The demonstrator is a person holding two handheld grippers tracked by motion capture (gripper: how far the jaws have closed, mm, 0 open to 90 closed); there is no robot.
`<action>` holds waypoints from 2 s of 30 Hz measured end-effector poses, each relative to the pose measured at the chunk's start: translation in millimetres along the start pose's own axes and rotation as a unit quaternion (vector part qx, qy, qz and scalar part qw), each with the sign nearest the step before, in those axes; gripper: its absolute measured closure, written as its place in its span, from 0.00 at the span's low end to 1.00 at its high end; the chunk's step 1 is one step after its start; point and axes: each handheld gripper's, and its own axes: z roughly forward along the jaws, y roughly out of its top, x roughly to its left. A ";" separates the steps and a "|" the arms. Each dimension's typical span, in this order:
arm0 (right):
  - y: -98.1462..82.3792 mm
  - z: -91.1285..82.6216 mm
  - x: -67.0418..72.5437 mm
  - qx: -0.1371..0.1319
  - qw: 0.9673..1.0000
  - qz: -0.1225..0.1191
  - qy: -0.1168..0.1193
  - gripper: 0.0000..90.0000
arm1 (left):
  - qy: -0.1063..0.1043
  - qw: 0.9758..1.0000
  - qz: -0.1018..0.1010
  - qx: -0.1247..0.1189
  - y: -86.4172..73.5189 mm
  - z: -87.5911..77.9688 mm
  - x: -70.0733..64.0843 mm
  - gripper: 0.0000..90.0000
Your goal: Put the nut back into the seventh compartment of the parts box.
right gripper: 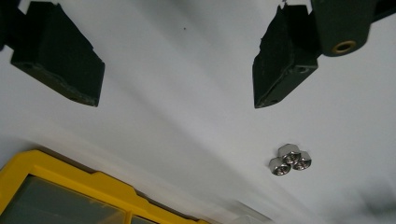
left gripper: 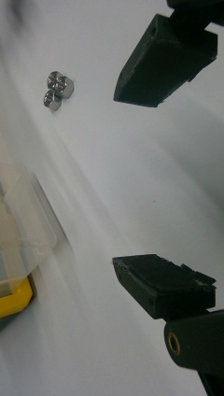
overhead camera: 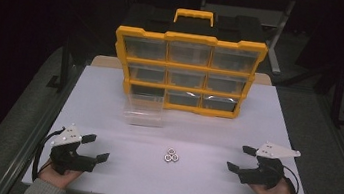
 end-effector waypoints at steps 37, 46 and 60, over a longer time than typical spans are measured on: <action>77.1 21.0 30.9 0.069 0.994 -0.051 0.063 0.22 | -0.013 1.000 0.017 -0.005 6.5 7.5 -0.3 0.19; 92.8 48.3 46.9 0.113 0.986 -0.078 0.092 0.29 | -0.012 1.000 0.021 -0.002 6.0 5.2 0.6 0.19; 101.2 91.6 63.1 0.167 0.971 -0.125 0.119 0.45 | -0.012 1.000 0.020 -0.001 6.4 5.9 0.6 0.19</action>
